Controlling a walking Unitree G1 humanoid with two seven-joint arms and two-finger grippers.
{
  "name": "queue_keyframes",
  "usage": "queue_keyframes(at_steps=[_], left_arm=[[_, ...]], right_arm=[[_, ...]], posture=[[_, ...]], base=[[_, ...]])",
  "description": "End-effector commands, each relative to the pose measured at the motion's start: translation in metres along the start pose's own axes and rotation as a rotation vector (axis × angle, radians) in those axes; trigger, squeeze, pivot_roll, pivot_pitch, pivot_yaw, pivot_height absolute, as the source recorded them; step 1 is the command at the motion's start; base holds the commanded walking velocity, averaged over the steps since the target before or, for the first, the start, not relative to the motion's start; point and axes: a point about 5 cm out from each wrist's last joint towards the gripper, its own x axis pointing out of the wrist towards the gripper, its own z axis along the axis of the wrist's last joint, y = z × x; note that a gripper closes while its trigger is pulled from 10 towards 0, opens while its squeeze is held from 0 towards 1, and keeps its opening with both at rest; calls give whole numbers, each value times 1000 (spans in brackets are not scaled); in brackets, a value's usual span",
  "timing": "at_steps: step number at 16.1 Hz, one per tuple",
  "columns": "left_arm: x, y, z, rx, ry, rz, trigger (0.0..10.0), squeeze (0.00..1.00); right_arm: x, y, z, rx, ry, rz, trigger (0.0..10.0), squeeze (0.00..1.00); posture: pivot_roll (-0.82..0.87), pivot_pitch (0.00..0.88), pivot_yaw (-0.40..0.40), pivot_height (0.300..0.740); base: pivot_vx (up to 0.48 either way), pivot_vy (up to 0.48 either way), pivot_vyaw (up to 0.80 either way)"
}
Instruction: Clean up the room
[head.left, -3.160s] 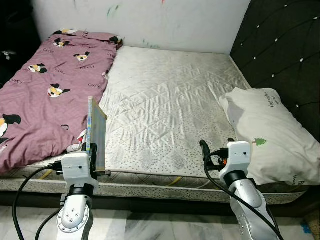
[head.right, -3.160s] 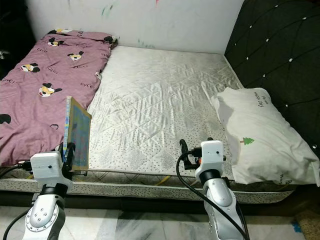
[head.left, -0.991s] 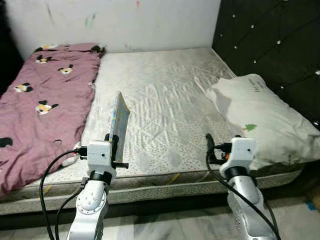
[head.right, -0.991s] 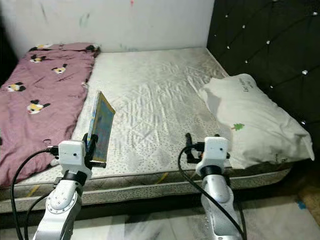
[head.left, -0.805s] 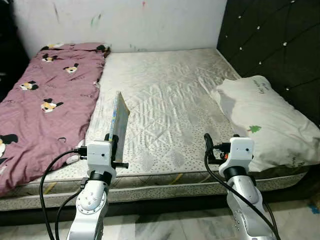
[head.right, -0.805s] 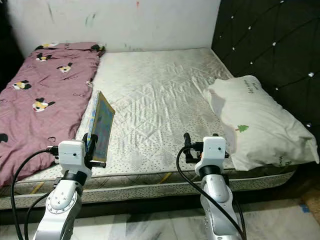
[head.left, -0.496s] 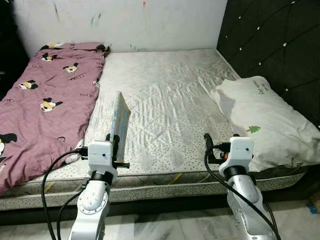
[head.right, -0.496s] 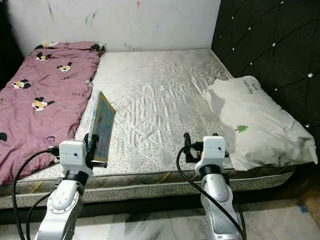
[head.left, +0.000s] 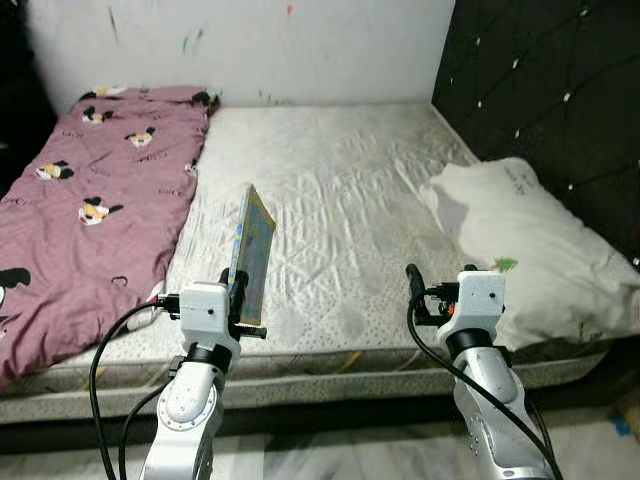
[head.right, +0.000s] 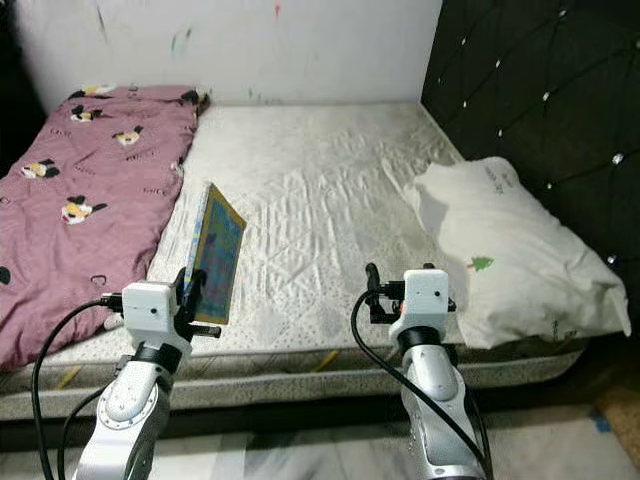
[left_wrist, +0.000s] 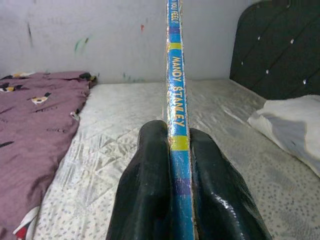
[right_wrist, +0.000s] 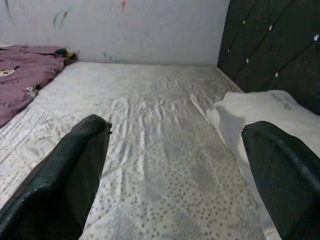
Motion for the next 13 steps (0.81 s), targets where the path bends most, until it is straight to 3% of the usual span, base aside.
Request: queue_keyframes(at_steps=[1, 13], left_arm=[[2, 1, 12, 2, -60, 0, 10000, 0], [4, 1, 12, -1, -56, -3, 10000, 0]], right_arm=[[2, 2, 1, -4, -1, 13, 10000, 0], [5, 3, 1, -7, 1, 22, 10000, 0]], posture=[[-46, 1, -4, 740], [-47, 8, -9, 740]], base=[[360, 0, 0], [336, 0, 0]])
